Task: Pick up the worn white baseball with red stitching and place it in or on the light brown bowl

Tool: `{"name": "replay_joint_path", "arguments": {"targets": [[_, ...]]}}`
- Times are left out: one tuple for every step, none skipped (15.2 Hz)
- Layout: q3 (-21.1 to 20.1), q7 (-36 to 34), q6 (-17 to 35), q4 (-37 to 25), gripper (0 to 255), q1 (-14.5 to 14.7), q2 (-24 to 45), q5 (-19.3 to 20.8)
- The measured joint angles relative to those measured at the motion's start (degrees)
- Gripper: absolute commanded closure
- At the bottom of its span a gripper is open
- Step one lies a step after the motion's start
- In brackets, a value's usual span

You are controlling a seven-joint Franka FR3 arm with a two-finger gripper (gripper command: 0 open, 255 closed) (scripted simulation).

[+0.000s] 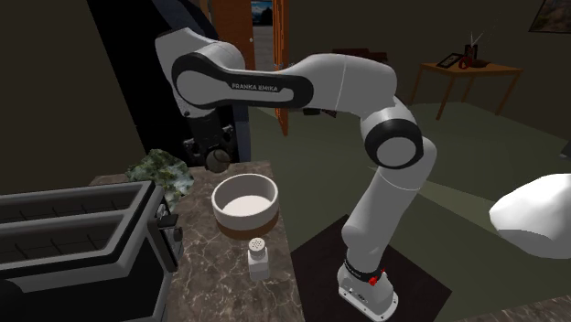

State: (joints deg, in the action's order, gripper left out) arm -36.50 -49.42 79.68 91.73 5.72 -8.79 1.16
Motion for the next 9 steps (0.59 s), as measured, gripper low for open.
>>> {"name": "replay_joint_path", "arguments": {"targets": [[0.0, 0.0, -0.8, -0.9, 255, 0.0, 0.2, 0.1], [-0.2, -0.1, -1.7, -2.3, 255, 0.0, 0.8, 0.4], [-0.3, -0.3, -2.5, -3.3, 255, 0.0, 1.1, 0.6], [-0.7, -0.7, -3.5, -5.0, 255, 0.1, 1.9, 1.0], [-0.7, -0.7, -4.3, -6.0, 255, 0.1, 2.2, 1.2], [-0.9, -0.9, -5.2, -7.4, 255, 0.2, 2.8, 1.6], [-1.2, -1.1, -6.2, -8.8, 255, 0.3, 3.4, 1.8], [-1.4, -1.3, -7.0, -10.0, 255, 0.3, 3.9, 2.2], [-1.6, -1.5, -8.0, -11.5, 255, 0.4, 4.5, 2.6]]}}
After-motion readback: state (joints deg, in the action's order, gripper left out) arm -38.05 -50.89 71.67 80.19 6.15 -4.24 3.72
